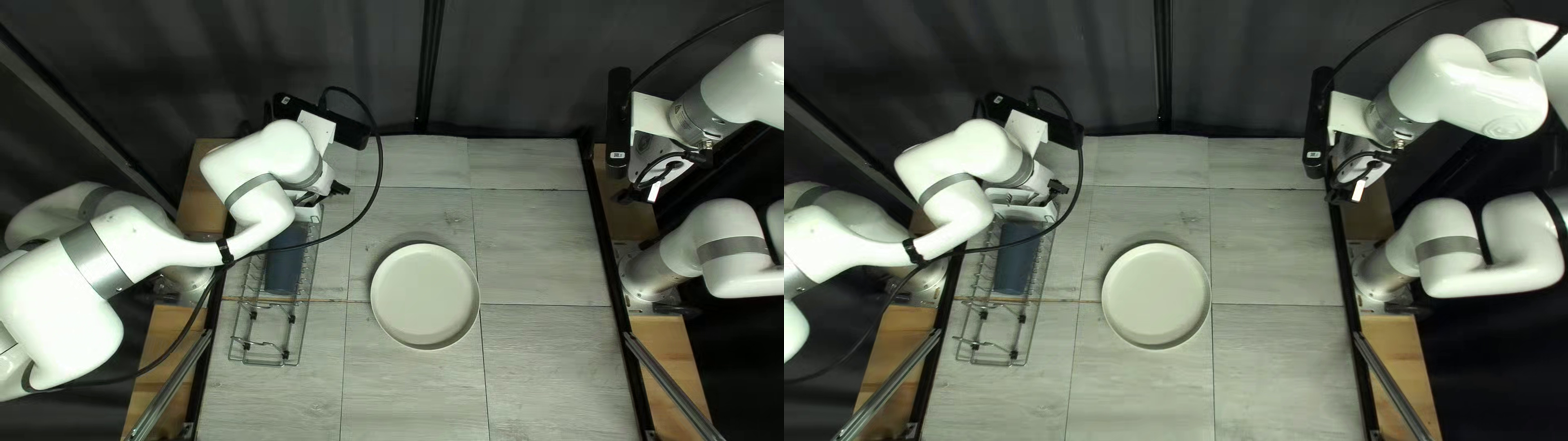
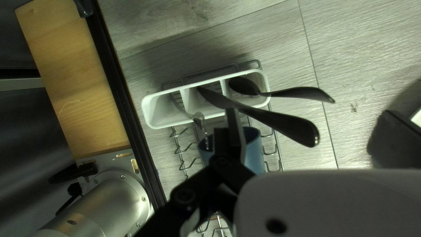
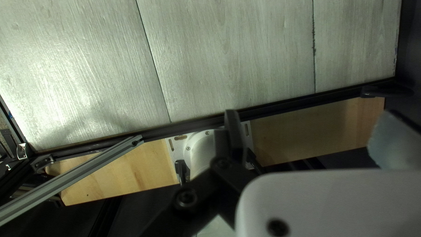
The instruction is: Pick up and place plate onto table. Place down one fork to the left of the plate. Place spoon and knife to the right of the plate. Place cup above the knife and spoon
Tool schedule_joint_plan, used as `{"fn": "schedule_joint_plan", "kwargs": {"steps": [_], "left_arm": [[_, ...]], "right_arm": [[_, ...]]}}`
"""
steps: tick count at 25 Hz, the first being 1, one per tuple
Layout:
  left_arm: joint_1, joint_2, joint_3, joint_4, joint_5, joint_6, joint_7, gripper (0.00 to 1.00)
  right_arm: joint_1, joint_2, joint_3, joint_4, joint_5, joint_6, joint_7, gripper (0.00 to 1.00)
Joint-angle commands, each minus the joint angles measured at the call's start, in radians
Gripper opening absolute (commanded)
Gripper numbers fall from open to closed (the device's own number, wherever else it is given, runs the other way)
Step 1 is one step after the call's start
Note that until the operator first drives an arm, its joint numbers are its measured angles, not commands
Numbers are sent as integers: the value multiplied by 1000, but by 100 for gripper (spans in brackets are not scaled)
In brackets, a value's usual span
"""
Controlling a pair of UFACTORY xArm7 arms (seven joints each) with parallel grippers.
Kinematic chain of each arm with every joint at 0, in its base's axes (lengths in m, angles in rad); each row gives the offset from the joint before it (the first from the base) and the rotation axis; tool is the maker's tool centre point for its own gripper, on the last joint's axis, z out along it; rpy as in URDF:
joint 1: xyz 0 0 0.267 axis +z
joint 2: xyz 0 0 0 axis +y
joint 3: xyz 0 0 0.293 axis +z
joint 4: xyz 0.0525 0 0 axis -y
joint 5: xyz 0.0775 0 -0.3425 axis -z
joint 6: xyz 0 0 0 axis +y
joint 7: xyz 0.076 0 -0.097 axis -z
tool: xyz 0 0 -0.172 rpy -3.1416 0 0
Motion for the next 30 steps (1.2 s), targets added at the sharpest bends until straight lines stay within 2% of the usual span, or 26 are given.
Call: {"fn": "schedule_joint_plan", "kwargs": {"steps": [1,6,8,9,10,11,20,30], "left_arm": [[-8,-8,-4,-9,-5,3,-10,100],[-10,-7,-6,-20,-8,0,-8,100],[-7,0,-13,-22,-10,-7,-6,92],[-5,5,-17,-22,-11,-10,-4,23],[-4,7,-20,-23,-11,-12,-3,23],[-3,10,-22,-22,-11,-12,-2,0],[-11,-3,-1,15,9,32,-2,0],[-23,-54,133,102,103,136,53,0]], "right_arm": [[0,0,0,0,0,0,0,100],[0,0,0,0,0,0,0,100],[0,0,0,0,0,0,0,100],[0,0,0,0,0,0,0,100],[0,0,0,0,0,0,0,100],[0,0,0,0,0,0,0,100],[0,0,0,0,0,0,0,100],[0,0,0,0,0,0,0,100]]}}
